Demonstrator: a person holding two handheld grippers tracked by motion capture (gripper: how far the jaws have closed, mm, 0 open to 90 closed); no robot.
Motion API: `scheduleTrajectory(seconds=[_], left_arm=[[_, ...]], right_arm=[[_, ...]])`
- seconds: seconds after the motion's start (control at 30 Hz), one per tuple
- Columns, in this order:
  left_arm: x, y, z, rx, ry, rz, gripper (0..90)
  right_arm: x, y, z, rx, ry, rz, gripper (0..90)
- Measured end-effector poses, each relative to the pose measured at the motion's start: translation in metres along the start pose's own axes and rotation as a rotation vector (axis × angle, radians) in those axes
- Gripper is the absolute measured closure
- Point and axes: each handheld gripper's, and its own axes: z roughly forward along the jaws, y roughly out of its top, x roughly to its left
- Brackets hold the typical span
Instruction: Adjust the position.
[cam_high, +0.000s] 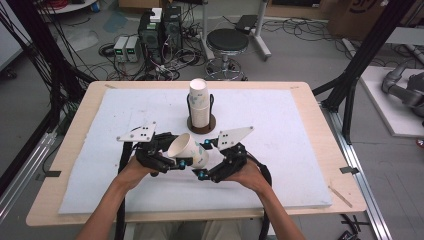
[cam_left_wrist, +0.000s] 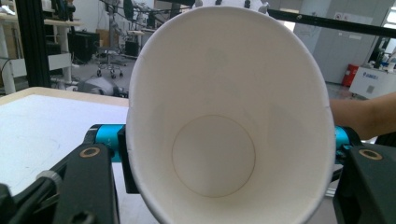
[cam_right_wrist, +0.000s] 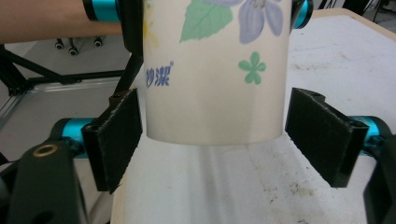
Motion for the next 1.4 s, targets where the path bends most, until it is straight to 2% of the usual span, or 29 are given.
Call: scheduleTrajectory(seconds=[0.03,0.13,0.3,0.47,0.53,0.63,0.93,1.23,1.4], left_arm=[[0.000,0.000,0.000,0.001,0.000,0.000,35.5],[0.000,0.000,-0.002,0.004,0.009,0.002,35.2],[0.000,0.001,-0.007,0.027,0.044,0.014,35.0],[-0.001,0.004,-0.013,0.087,0.076,0.030,34.9],[-0.001,0.005,-0.014,0.093,0.080,0.031,34.9],[-0.001,0.009,-0.019,0.109,0.112,0.039,34.9],[-0.003,0.011,-0.024,0.201,0.197,0.066,34.9],[-0.002,0.012,-0.023,0.241,0.248,0.066,34.8],[-0.002,0.013,-0.025,0.250,0.268,0.072,34.8]], right_arm=[[0.000,0.000,0.000,0.001,-0.014,0.003,17.5],[0.000,0.001,0.000,0.005,-0.010,0.004,17.5],[0.001,0.001,-0.003,0.013,-0.028,0.000,17.5],[-0.001,-0.002,-0.010,0.026,-0.072,0.003,17.5],[-0.002,-0.003,-0.012,0.026,-0.079,0.006,17.5],[-0.004,-0.006,-0.021,0.026,-0.113,0.016,17.5],[-0.006,-0.020,-0.045,0.018,-0.237,0.050,17.5],[-0.006,-0.037,-0.061,0.002,-0.353,0.076,17.5],[-0.005,-0.049,-0.070,-0.007,-0.422,0.107,17.5]])
